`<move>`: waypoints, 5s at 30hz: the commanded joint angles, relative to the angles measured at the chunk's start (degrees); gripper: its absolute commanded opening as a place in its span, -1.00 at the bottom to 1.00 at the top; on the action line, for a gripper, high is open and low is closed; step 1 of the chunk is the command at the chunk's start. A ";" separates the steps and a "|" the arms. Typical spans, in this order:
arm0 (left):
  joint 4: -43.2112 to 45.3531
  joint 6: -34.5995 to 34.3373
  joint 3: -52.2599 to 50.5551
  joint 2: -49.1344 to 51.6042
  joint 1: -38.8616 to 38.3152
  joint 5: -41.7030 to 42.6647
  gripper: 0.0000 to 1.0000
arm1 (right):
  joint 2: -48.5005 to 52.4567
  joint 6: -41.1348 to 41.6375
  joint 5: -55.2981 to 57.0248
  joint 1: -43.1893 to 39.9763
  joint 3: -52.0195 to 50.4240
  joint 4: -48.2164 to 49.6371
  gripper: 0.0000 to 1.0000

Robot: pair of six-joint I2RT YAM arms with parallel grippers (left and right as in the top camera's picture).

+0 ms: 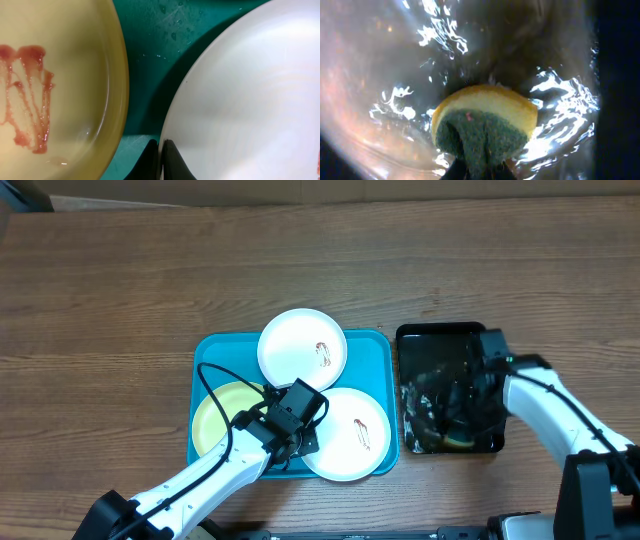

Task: Clean dirty plates on tray and stack at the side
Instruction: 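Dip and rub the held sponge in the black tray's water, then carry the wet sponge with right gripper onto the held white plate, then scrub the white plate surface with the sponge in right gripper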

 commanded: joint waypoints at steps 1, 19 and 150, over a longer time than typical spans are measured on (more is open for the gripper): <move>-0.22 -0.37 -0.52 -0.11 -0.42 -1.09 -0.92 | -0.11 -0.20 0.37 0.00 9.77 -5.42 -0.93; 1.36 -0.39 -0.52 -0.11 -0.42 -0.98 -0.92 | -0.13 -0.74 -4.81 0.00 12.52 -9.16 -0.93; 5.53 -1.38 -1.25 4.39 -0.35 -0.74 -0.92 | 9.75 -44.50 4.59 32.74 2.80 29.73 -0.46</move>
